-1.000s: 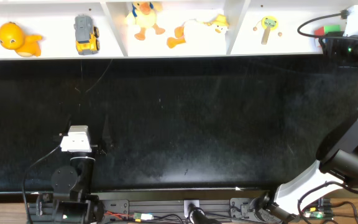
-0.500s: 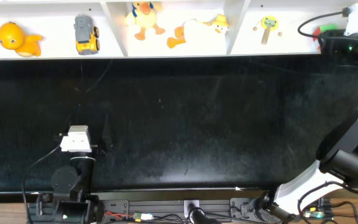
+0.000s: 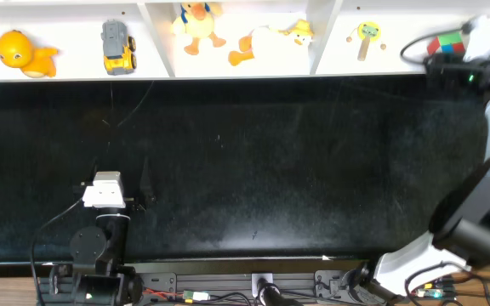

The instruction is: Store Toys

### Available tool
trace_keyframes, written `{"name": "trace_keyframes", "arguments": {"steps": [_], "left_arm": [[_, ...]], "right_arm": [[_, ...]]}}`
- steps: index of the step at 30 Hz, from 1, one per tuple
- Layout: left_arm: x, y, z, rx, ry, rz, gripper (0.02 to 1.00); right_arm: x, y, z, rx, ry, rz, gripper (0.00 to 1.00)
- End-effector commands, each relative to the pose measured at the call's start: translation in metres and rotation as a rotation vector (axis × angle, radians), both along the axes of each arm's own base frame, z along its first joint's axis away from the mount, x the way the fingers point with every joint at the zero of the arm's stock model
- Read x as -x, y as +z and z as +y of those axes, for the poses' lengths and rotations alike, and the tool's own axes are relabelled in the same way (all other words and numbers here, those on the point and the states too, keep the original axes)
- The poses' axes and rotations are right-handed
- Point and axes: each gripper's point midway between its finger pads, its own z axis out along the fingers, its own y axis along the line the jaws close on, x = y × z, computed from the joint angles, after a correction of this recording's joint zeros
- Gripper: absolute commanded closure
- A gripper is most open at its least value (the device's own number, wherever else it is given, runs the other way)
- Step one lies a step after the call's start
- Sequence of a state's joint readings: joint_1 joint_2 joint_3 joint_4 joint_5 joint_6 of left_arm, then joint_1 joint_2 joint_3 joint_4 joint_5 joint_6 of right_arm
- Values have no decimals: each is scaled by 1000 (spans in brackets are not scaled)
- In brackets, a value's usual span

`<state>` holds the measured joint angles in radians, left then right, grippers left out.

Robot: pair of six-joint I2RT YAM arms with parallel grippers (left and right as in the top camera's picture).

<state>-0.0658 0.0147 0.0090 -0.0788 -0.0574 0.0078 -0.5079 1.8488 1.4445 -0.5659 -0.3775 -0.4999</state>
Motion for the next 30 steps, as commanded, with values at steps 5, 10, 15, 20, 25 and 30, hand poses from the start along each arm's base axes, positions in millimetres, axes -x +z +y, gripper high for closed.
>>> {"name": "trace_keyframes", "arguments": {"steps": [5,10,15,20,25,30], "left_arm": [[0,2,2,-19,9,-9,20],[0,2,2,-19,9,-9,20],[0,2,2,-19,9,-9,20],[0,2,2,-19,9,-9,20],[0,2,2,-19,9,-9,20],[0,2,2,-19,9,-9,20]], "right_arm": [[66,25,36,55,-103,-9,1],[73,33,73,162,-162,-20,3],[83,27,117,173,-237,-20,7],[111,-1,156,181,-223,-40,7],[146,-13,173,163,-171,-138,7],[179,9,167,93,-200,-334,5]]}}
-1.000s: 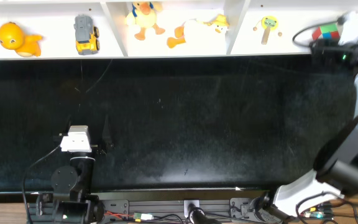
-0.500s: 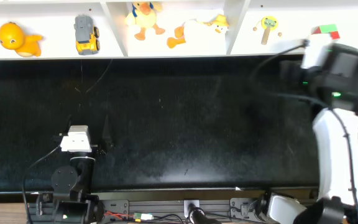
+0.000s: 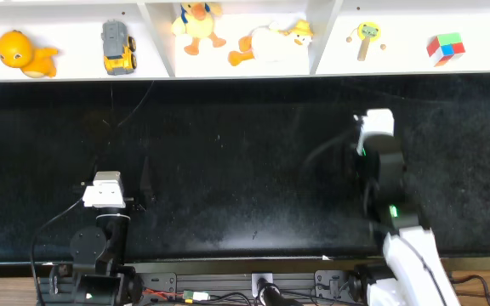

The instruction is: Store Toys

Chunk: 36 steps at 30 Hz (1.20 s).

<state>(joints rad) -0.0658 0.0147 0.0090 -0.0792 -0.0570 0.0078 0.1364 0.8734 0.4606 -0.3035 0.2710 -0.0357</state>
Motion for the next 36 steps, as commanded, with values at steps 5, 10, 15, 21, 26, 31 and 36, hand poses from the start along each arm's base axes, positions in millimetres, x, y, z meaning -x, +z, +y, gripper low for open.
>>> {"name": "trace_keyframes", "arguments": {"steps": [5,10,15,21,26,31,36], "left_arm": [[0,2,2,-19,9,-9,20],[0,2,2,-19,9,-9,20],[0,2,2,-19,9,-9,23],[0,2,2,-19,9,-9,20],[0,2,2,-19,9,-9,20],[0,2,2,-19,9,-9,20],[0,2,2,-19,9,-9,20]], "right_arm": [[36,46,-5,-94,3,-335,5],[47,43,-10,-100,-9,-411,5],[53,20,-16,-85,-23,-446,5],[54,36,1,-129,79,-519,5],[54,36,9,-142,110,-517,7],[54,37,9,-142,112,-521,5],[54,37,10,-142,112,-521,5]]}}
